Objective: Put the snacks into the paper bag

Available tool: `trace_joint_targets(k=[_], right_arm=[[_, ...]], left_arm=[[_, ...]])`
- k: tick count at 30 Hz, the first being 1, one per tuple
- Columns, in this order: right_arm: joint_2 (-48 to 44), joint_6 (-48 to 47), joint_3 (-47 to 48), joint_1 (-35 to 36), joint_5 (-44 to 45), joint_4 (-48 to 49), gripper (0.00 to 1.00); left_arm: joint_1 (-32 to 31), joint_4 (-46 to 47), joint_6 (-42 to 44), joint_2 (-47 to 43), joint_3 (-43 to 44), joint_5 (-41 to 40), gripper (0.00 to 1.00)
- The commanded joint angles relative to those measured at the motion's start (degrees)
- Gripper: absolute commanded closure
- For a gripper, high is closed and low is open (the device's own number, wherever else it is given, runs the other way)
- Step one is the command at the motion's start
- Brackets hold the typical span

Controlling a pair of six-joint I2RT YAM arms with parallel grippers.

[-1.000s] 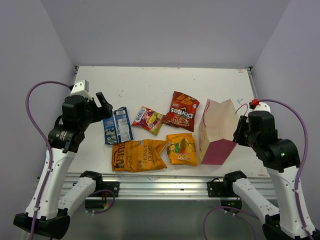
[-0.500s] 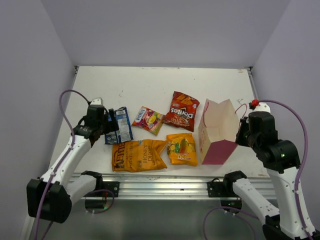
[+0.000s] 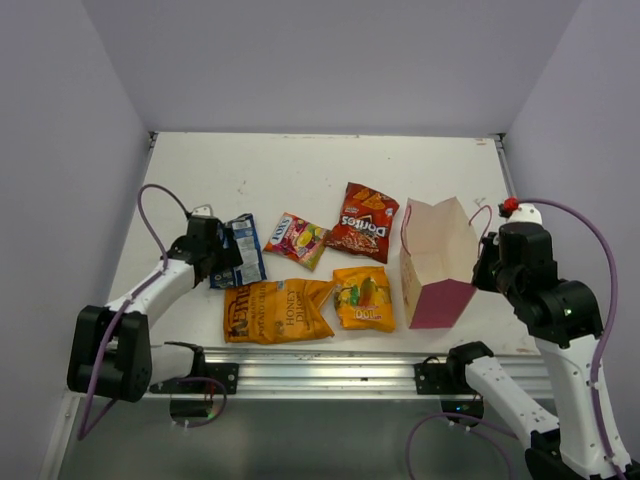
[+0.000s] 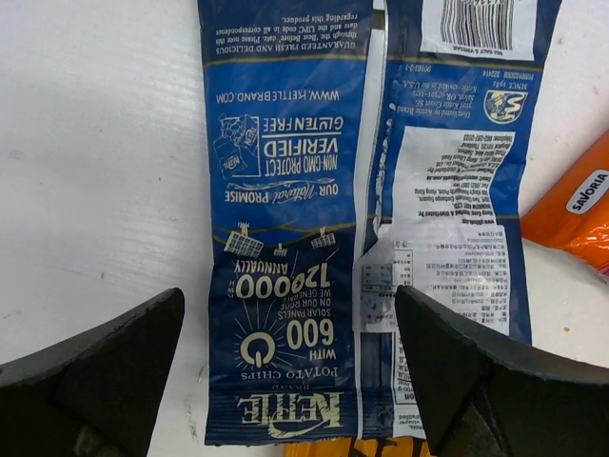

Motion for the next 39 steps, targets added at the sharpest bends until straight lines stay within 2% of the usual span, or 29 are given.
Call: trace_joint_targets(k=[1, 4, 8, 12, 17, 21, 24, 34, 39], right_arm=[[0.65, -1.71, 2.19, -0.02, 0.6, 2.05, 1.0], [0.83, -1.71, 2.02, -0.02, 0.69, 2.49, 1.0], [1.09, -1.79, 2.19, -0.02, 0.86, 2.57, 1.0], [1.44, -1.71, 2.45, -0.02, 0.87, 2.57, 1.0], [1.44, -1.53, 2.54, 0.07, 0.86, 2.4, 1.0], [1.53, -1.36, 2.54, 0.07, 0.51, 2.31, 1.0], [1.44, -1.44, 2.45, -0.02, 0.34, 2.14, 1.0], [0.83, -1.44, 2.1, -0.02, 0.25, 1.96, 1.0], [0.74, -1.53, 2.19, 0.07, 0.25, 2.05, 1.0]], left_arm=[[0.45, 5.06, -0.94, 0.58, 0.04, -1.21, 0.04], [0.54, 3.84, -1.12, -0.02, 0.92, -2.35, 0.05], [0.45, -2.2, -1.82, -7.47, 2.67, -3.32, 0.05], [-0.16, -9.69, -7.61, -14.61, 3.21, 0.1, 0.05], [-8.24, -17.78, -16.92, -20.41, 0.92, 0.37, 0.05], [-15.71, -22.44, -25.53, -19.89, 0.39, -0.85, 0.05], [-21.42, -24.81, -28.79, -19.63, 0.13, -3.41, 0.05], [-26.88, -32.2, -35.66, -19.37, -1.54, -6.57, 0.0], [-31.97, -34.13, -38.56, -14.89, 0.3, -9.38, 0.0]])
